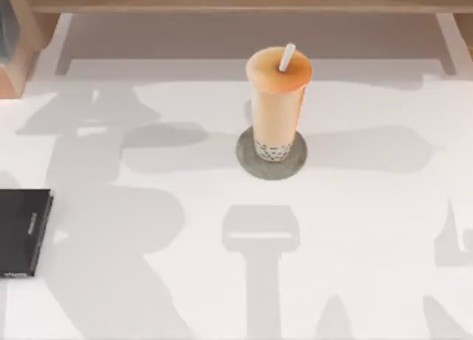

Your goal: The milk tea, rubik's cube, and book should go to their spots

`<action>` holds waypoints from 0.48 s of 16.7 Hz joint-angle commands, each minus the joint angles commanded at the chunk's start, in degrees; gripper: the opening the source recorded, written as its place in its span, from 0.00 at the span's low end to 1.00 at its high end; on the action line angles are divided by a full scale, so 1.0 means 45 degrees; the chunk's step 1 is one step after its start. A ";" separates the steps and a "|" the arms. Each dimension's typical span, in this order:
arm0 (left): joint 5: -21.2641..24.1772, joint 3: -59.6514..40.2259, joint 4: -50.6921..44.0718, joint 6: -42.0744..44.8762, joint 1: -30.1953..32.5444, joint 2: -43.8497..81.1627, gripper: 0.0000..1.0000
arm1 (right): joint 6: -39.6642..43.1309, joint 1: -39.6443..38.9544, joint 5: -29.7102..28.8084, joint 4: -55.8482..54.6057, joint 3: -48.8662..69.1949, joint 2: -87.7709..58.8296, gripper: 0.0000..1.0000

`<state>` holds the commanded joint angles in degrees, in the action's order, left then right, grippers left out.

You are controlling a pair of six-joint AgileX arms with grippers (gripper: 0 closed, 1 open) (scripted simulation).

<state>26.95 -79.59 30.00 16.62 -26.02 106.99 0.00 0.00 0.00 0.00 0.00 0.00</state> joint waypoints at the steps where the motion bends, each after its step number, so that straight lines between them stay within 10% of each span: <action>1: 0.0096 0.0621 0.0043 0.1005 -0.0213 -0.0641 0.00 | 0.0000 0.0000 0.0000 0.0000 0.0000 0.0000 1.00; 8: 0.0748 0.6430 0.0245 0.9241 -0.1626 -0.5095 0.00 | 0.0000 0.0000 0.0000 0.0000 0.0000 0.0000 1.00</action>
<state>30.32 -50.65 31.10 58.20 -33.33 84.06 0.00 0.00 0.00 0.00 0.00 0.00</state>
